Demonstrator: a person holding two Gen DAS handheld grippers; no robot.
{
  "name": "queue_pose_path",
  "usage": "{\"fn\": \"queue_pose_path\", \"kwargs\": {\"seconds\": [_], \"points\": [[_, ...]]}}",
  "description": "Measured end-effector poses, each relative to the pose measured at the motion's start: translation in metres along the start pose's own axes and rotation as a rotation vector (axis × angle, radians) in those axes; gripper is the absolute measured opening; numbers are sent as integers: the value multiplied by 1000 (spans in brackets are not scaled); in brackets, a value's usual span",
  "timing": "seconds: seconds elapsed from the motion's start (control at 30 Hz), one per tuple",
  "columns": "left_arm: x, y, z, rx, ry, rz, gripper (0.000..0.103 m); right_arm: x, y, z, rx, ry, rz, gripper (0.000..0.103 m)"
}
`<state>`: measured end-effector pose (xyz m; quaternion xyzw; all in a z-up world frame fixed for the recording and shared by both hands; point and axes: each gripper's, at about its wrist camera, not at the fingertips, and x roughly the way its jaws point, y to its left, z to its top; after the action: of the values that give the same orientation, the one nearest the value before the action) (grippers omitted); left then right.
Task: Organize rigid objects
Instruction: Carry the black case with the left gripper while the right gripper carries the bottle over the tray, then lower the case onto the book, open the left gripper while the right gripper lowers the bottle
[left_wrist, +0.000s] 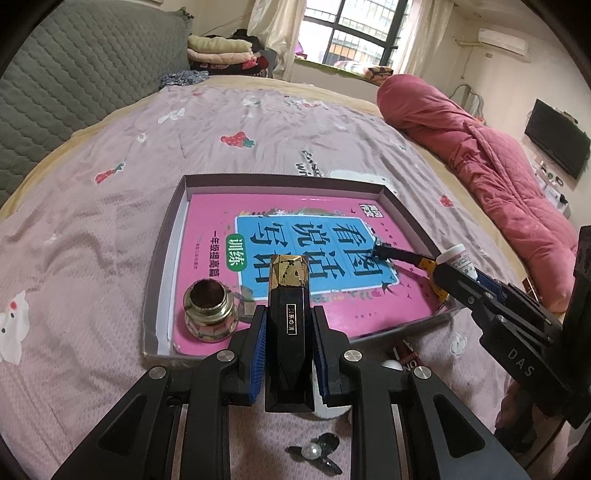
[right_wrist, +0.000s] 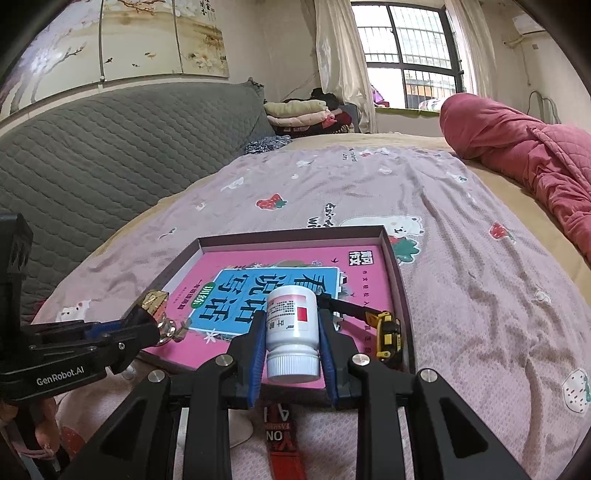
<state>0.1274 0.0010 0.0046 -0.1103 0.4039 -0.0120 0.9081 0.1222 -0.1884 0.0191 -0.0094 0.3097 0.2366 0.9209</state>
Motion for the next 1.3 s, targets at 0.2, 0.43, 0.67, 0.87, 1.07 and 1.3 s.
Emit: {"fn": "queue_pose_path", "kwargs": {"seconds": [0.2, 0.43, 0.67, 0.87, 1.07, 1.3], "points": [[2, 1, 4, -12, -4, 1, 23, 0, -5, 2, 12, -13, -10, 27], [6, 1, 4, -13, 6, 6, 23, 0, -14, 6, 40, -26, -24, 27], [13, -1, 10, -12, 4, 12, 23, 3, -14, 6, 37, -21, -17, 27], [18, -5, 12, -11, 8, 10, 23, 8, -12, 5, 35, -5, -10, 27], [25, -12, 15, -4, 14, 2, 23, 12, -8, 3, 16, 6, -1, 27], [32, -17, 12, 8, 29, -1, 23, 18, -4, 2, 0, 21, 3, 27]]}}
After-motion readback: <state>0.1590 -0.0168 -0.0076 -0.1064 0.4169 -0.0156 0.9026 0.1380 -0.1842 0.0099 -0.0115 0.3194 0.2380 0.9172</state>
